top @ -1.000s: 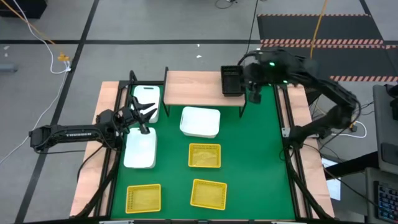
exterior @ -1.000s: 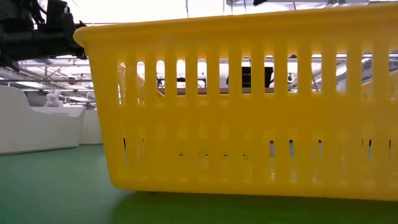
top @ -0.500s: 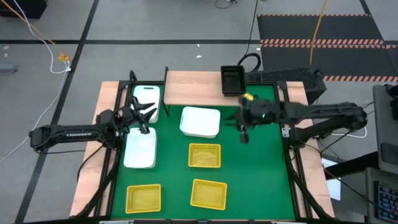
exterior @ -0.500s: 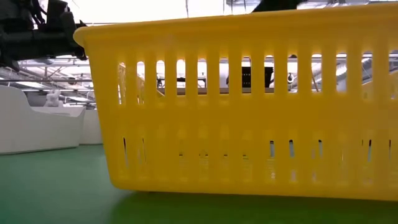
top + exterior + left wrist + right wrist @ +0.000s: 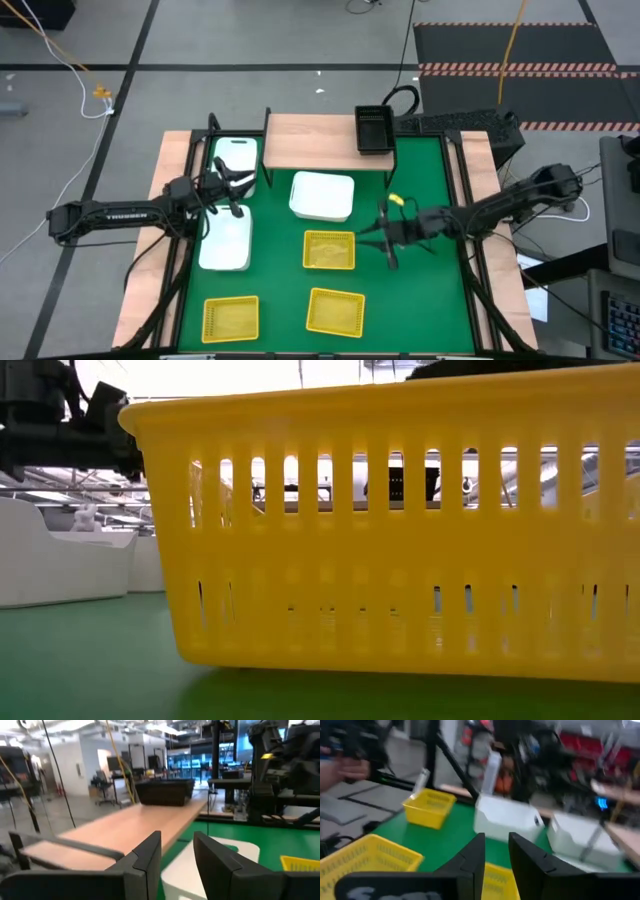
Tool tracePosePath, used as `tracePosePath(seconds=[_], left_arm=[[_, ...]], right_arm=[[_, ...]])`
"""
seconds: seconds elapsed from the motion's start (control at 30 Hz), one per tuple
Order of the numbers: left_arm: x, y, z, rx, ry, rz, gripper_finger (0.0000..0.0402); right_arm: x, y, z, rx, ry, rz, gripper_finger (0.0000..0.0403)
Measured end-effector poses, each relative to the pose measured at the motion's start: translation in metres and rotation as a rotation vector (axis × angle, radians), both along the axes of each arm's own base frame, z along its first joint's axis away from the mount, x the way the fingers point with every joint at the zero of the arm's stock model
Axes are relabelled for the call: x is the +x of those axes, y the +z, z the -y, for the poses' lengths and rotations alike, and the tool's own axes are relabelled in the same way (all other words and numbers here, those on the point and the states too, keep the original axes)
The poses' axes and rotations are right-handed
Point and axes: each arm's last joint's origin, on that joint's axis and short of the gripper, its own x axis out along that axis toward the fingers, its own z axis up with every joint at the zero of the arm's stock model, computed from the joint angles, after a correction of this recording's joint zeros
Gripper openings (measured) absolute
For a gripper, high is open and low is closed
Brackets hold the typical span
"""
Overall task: Stack baskets on shelf by color
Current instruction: Stack the top yellow bin on the bottom right yellow bin
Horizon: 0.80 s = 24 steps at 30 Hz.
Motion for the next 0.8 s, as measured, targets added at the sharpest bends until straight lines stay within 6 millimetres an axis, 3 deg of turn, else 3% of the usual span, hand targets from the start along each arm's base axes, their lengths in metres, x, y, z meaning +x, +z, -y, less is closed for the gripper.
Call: tracePosePath(seconds=[0.1, 0.33, 0.63, 0.8], left_arm=[[0.001, 0.000, 0.002, -0.061, -0.053, 0.026, 0.0118], [0.003, 0.005, 0.018, -0.061, -0.249, 0.077, 0.0118], [0.016, 0.008, 0.032, -0.073, -0.294, 0.010, 0.0118], [0.034, 0.008, 0.038, -0.057, -0.250, -0.086, 0.0118]], right_arm=[[0.000, -0.005, -0.002, -0.009, 0.009, 0.053, 0.0079], [0.012, -0.020, 0.001, -0.006, -0.017, -0.016, 0.0080], [0.020, -0.022, 0.022, -0.071, -0.263, 0.024, 0.0080], [0.020, -0.022, 0.025, -0.073, -0.276, 0.017, 0.0080]])
